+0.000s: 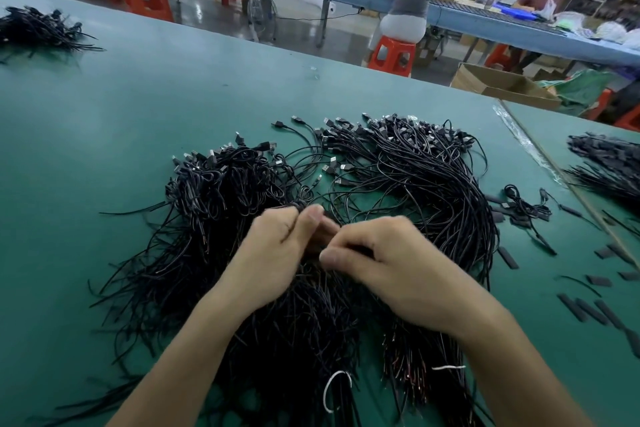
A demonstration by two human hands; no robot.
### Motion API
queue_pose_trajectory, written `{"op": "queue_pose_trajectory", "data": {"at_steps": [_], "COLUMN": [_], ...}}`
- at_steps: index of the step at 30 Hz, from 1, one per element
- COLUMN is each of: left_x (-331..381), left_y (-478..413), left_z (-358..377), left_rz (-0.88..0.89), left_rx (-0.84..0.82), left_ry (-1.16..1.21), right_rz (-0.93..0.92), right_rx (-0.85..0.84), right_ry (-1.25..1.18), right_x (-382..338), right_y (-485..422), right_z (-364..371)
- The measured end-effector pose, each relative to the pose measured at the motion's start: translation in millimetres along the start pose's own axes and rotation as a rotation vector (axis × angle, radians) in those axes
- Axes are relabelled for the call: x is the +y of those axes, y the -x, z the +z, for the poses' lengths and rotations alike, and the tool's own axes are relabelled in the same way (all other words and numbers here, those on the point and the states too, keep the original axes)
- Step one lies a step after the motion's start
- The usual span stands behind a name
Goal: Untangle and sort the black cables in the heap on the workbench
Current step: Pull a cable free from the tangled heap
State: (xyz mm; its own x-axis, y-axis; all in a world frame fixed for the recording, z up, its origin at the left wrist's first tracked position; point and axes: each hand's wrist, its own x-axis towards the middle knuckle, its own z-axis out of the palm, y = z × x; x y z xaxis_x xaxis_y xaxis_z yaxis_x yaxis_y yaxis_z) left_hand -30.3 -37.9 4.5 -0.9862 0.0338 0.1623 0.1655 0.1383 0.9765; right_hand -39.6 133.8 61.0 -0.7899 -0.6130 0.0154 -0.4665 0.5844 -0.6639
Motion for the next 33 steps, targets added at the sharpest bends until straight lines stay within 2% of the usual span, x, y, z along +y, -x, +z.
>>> {"op": "queue_pose_trajectory", "data": {"at_steps": [6,11,17,20,25,27,30,32,33], "left_x": [8.2,12.1,9.2,9.1,1.0,0.5,7.7,8.2,6.9], "left_y": [5.0,8.3,8.9,8.6,4.8,4.4,-6.9,-8.9,-6.6], "left_z": [2.2,-10.6,-13.3,-8.2,4.5,1.8,5.0,6.1,7.1], "left_rz": [-0.144,-0.186,-0.197,-0.203,-0.119,-0.111,-0.255,-0.381,-0.391], "left_rx": [-0.316,-0.501,-0.619,-0.567,-0.264,-0.203,-0.212,-0.285,-0.335], "left_ry": [0.04,0.297,0.424,0.454,0.226,0.222,0.337,0.307,0.37], "right_rz": [-0.066,-0.094,-0.086,-0.059,-0.033,-0.054,-0.102,-0.128,-0.133], "right_rx": [0.294,0.101,-0.073,-0.075,0.023,0.063,0.096,0.134,0.144], "right_ry": [-0.207,-0.457,-0.379,-0.342,-0.213,-0.187,-0.176,-0.154,-0.15], "right_x": [8.7,14.5,15.3,14.8,17.2,16.2,10.6,7.7,6.7], "right_y": [-2.2,-3.6,-2.3,-2.3,-3.6,-4.4,-7.0,-10.1,-11.5], "right_z": [-7.3,-7.0,-10.7,-11.4,-7.7,-6.1,0.7,4.0,4.7]}}
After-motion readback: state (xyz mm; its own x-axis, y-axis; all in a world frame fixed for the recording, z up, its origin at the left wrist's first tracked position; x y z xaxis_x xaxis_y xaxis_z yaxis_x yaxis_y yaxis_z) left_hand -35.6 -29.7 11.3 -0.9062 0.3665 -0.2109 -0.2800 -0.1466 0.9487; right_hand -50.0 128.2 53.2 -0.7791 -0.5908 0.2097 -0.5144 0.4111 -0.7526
